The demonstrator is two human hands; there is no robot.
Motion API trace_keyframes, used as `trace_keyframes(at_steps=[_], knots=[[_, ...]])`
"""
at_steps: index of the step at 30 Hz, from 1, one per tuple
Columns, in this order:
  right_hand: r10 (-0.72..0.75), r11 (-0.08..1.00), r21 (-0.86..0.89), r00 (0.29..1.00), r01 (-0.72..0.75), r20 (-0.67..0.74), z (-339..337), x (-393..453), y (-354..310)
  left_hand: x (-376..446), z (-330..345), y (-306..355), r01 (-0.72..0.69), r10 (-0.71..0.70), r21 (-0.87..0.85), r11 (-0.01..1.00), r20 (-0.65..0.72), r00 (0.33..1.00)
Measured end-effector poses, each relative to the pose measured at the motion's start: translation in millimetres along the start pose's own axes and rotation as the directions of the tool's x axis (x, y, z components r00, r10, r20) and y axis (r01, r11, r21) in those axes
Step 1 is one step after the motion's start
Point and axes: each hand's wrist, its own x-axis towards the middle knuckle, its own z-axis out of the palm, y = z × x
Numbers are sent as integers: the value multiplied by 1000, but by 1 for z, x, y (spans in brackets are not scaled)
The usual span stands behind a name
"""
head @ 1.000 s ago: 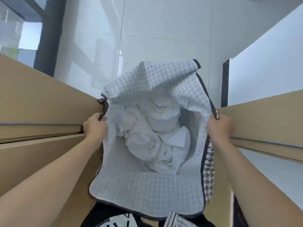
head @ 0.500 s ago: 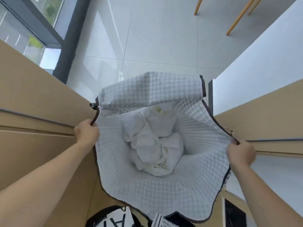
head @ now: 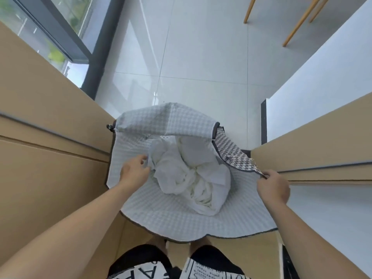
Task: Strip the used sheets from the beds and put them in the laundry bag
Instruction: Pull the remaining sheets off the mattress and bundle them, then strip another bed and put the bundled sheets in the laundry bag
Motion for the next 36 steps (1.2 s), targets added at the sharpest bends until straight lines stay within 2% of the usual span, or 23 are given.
trace_keyframes(at_steps=[6, 12, 15, 19, 22, 25, 27, 32, 36], knots=[[-103, 995, 19, 992, 102, 75, -17, -51, -17, -28, -24, 8, -206, 197, 88, 975, 98, 975], [-126, 992, 8, 992, 127, -15, -20, -125, -12, -40, -31, 24, -484, 438, 183, 856, 241, 866], [-40, 999, 23, 998, 41, -56, -8, -168, 8, -47, -23, 35, -619, 536, 222, 754, 337, 774], [102, 995, -14, 994, -102, -25, 5, -226, 41, -72, -6, 53, -750, 620, 252, 612, 436, 652], [195, 980, -29, 980, -196, -36, 3, -265, 61, -97, 12, 62, -821, 665, 211, 530, 498, 557], [326, 945, 33, 941, -325, -87, -5, -300, 87, -135, 35, 70, -886, 682, 222, 407, 570, 457], [356, 934, 50, 929, -353, -101, -9, -316, 100, -154, 47, 75, -910, 695, 239, 337, 589, 412], [462, 883, 200, 861, -425, -211, -25, -390, 166, -251, 87, 83, -976, 734, 213, 55, 654, 184], [560, 820, 325, 777, -472, -287, -31, -472, 244, -365, 134, 73, -974, 700, 150, -168, 714, -11]])
